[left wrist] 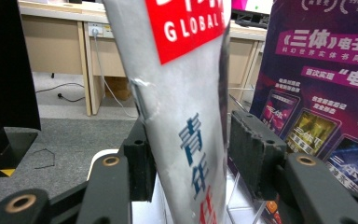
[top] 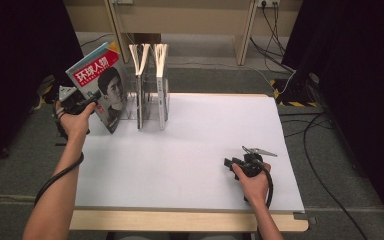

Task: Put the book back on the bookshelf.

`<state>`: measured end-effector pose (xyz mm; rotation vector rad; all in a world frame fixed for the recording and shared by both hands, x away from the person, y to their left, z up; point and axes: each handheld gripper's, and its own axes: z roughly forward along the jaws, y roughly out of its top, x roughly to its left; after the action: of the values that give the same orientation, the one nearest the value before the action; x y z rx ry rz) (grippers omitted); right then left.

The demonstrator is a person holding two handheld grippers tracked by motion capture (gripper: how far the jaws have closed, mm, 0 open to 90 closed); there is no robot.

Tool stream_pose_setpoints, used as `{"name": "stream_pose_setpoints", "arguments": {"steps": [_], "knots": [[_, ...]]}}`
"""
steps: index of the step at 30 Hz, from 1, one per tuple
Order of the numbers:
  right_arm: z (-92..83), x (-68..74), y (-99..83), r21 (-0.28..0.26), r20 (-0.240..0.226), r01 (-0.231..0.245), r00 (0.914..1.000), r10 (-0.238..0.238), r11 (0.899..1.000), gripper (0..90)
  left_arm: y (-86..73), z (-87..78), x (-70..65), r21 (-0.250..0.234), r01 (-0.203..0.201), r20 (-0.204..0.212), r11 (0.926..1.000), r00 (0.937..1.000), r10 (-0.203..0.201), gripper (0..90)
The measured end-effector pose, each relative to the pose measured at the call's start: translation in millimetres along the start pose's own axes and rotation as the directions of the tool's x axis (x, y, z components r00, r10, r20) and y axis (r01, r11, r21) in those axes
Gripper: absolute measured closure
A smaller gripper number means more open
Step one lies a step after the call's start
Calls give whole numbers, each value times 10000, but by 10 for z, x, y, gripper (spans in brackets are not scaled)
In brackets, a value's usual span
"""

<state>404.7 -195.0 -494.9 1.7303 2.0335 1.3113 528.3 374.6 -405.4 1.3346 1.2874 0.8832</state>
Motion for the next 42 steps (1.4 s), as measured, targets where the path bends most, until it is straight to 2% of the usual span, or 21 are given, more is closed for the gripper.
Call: {"name": "stream_pose_setpoints", "arguments": {"steps": [4,7,16,20,21,28,30,42], "knots": [[6,-3,0,-67,6,136,9999,-136,9999,580,-1,-23,-5,53,-44,18,10000,10000,44,513],[4,0,1,-50,7,156,9999,-156,9999,581,-6,-21,12,167,112,56,9998,9999,-113,521],[3,-5,5,-73,4,161,9999,-161,9998,580,-31,-22,18,245,211,101,9995,9997,-214,522],[2,1,2,-67,-8,155,9999,-156,9999,581,-35,-18,24,304,178,100,9994,9998,-181,568],[-1,2,5,-56,-1,148,9999,-148,9999,580,-27,-19,22,253,357,141,9990,9992,-361,564],[-2,-1,4,-66,16,135,9999,-135,9999,580,-37,-60,16,225,283,126,9993,9995,-286,535],[-6,4,7,-77,7,150,9999,-150,9999,580,-59,-123,35,209,403,38,9990,9992,-404,517],[-5,12,6,-93,-9,128,9999,-128,9999,580,-146,-339,45,450,374,-9,9983,9993,-374,477]]}}
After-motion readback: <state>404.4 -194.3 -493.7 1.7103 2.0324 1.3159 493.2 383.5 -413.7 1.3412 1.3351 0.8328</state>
